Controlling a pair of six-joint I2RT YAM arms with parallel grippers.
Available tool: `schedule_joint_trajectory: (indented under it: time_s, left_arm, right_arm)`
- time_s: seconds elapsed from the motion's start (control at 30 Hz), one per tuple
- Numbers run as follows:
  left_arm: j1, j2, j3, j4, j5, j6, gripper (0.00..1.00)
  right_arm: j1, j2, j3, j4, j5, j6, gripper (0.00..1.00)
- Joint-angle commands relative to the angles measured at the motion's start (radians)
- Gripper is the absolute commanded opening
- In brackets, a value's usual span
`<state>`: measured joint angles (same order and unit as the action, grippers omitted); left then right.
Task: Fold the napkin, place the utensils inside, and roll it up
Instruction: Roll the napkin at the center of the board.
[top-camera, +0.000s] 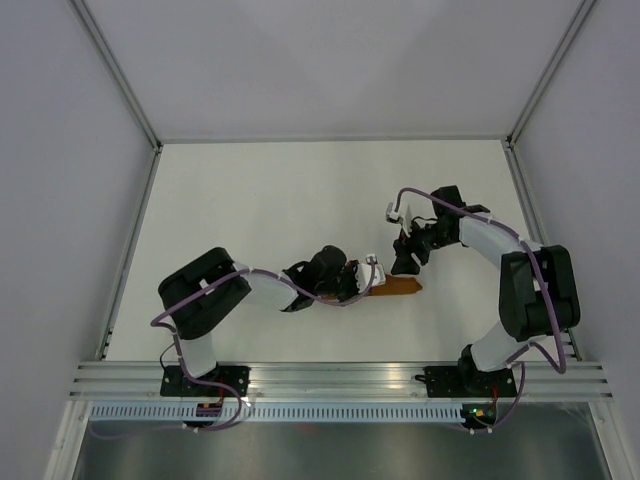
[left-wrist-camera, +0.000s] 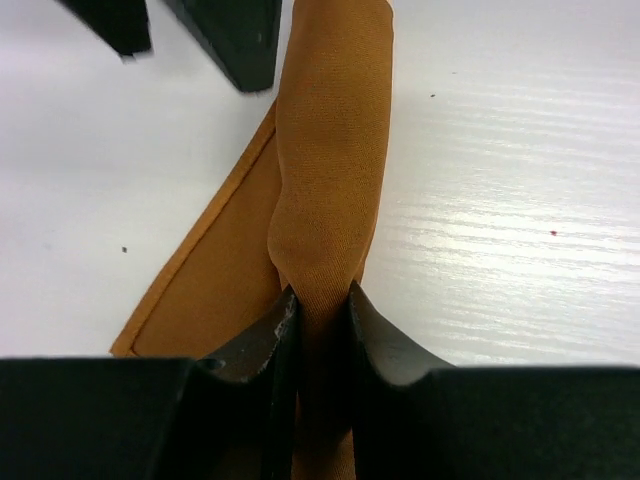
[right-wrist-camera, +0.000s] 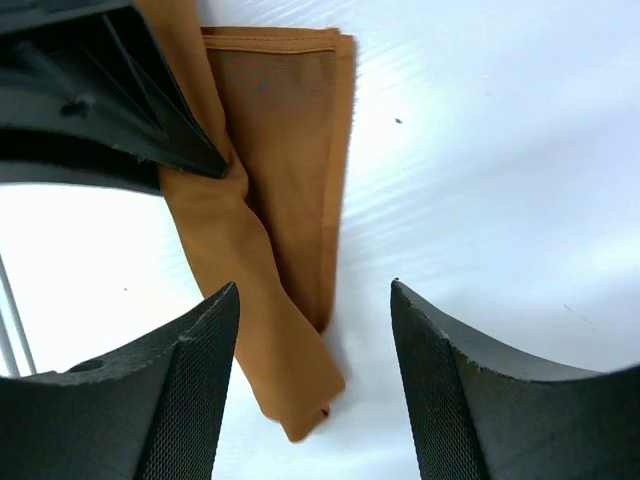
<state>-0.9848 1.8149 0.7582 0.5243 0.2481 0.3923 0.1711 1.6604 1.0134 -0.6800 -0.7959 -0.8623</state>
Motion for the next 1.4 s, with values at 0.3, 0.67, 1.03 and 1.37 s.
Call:
schedule_joint_trajectory:
  time_s: [0.3,0.67,1.03,1.37]
  left_arm:
    - [0.166,0.201,0.171,-0.389,0.513,-0.26,0.06]
    - [0.19,0.288,0.269,-0.466,0.625,-0.297,0.06]
    - [0.207,0.346,0.38,-0.605,0.645,-0.308,0.06]
    - [0.218,0.397,0.486,-0.728,0.62,-0.319,0.13]
  right_arm:
    - [0.025,-0.39,-0.312,0.272,0.007,0.019,0.73]
    - [0.307,-0.504,-0.542,0.565,0.345,0.059,0.75]
    - [0.36,-0.449,-0.553,0.553,0.37,0.034,0.6]
    - [0.369,-0.378,-0.539,0.516,0.371,0.019,0.44]
